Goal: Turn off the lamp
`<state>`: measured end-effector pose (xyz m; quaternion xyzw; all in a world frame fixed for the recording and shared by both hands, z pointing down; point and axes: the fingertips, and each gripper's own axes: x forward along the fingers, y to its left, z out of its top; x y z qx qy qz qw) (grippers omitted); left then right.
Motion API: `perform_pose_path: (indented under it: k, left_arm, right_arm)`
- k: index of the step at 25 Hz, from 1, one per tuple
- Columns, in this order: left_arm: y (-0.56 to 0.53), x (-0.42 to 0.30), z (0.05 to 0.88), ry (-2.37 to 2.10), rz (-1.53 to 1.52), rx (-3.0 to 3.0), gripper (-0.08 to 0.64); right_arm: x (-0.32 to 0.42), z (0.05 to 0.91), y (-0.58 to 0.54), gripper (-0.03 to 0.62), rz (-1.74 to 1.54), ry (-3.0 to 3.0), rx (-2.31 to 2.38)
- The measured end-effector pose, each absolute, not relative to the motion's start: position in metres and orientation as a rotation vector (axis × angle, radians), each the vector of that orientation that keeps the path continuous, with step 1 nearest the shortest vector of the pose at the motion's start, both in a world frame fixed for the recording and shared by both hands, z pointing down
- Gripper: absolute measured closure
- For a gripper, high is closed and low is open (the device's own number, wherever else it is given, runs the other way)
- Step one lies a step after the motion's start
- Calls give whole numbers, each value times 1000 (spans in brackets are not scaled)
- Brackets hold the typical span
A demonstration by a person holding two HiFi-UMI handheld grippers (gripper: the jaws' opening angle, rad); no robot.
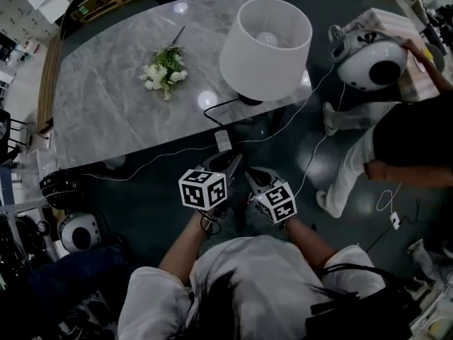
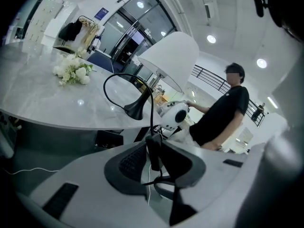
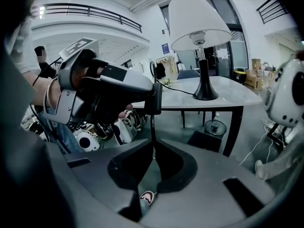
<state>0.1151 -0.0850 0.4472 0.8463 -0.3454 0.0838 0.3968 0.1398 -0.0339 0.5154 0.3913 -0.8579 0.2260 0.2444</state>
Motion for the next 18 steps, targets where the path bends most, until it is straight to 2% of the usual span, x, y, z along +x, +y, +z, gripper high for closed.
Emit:
perform_pose_path:
  k: [10, 18]
  left_arm:
    - [-69, 99, 460, -882, 231, 2114, 477]
    - [-41, 92, 492, -922, 409, 2073, 480]
  right_arm:
    - [141, 520, -36, 578, 628, -2336, 1076]
    - [144, 525, -41, 578, 645, -2321, 1078]
